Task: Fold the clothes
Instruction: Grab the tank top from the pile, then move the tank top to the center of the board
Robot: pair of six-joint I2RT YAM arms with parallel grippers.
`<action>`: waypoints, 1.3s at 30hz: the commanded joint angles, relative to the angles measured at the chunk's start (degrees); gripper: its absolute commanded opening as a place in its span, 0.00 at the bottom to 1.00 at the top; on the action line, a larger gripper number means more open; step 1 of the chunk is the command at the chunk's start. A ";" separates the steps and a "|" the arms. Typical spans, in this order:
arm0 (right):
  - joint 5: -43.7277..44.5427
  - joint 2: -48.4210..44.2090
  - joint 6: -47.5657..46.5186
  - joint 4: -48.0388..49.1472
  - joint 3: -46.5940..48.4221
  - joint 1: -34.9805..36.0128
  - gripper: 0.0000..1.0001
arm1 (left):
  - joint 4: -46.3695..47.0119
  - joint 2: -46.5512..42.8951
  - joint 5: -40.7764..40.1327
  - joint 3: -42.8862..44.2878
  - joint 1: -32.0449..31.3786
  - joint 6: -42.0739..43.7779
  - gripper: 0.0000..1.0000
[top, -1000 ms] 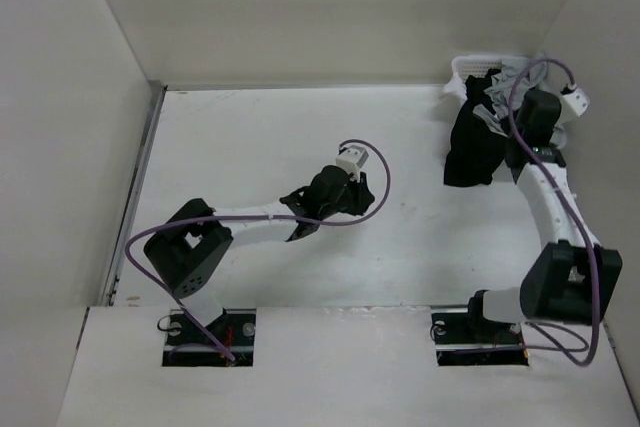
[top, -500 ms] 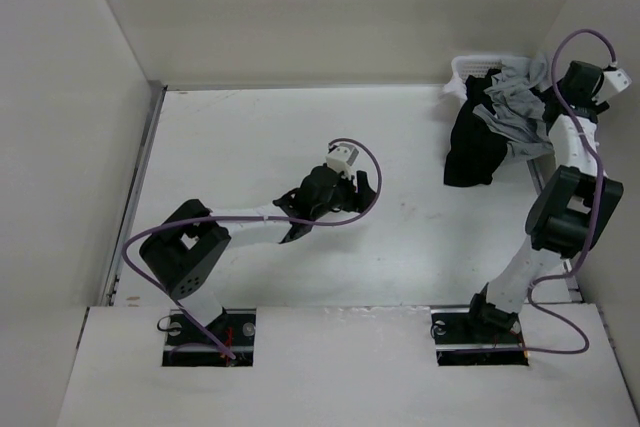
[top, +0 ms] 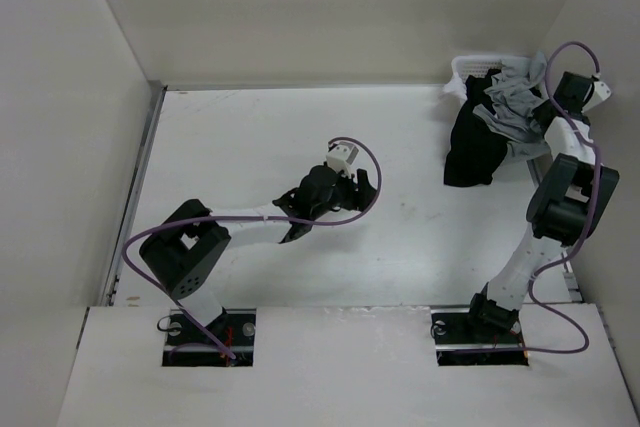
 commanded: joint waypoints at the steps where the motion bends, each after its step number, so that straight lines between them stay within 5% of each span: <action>1: 0.64 -1.87 0.67 4.96 -0.31 -0.10 0.05 | 3.44 -1.10 0.95 -0.31 0.19 0.28 0.60; 9: 2.84 -23.82 3.57 24.28 -14.55 2.27 0.00 | 4.14 -0.92 0.95 -0.49 0.99 0.02 0.60; 19: -9.09 -44.31 -0.19 23.08 0.37 22.72 0.03 | 4.14 -6.27 -1.25 -1.71 5.89 -6.30 0.59; 25: -17.01 -46.69 -7.06 17.36 -0.47 44.25 0.06 | 2.22 -18.21 -2.83 -8.21 15.56 -16.05 0.59; 31: -18.79 -43.20 -3.02 20.95 -20.94 61.49 0.12 | -2.35 -31.84 -2.48 -16.12 25.58 -20.11 0.60; 36: -18.24 -32.57 -0.56 20.96 -18.18 60.12 0.06 | -7.36 -36.87 -2.92 -18.15 30.51 -18.97 0.59; 39: -18.17 -26.94 0.06 20.87 -11.06 57.83 0.15 | -9.39 -36.43 -2.92 -17.19 30.96 -18.62 0.59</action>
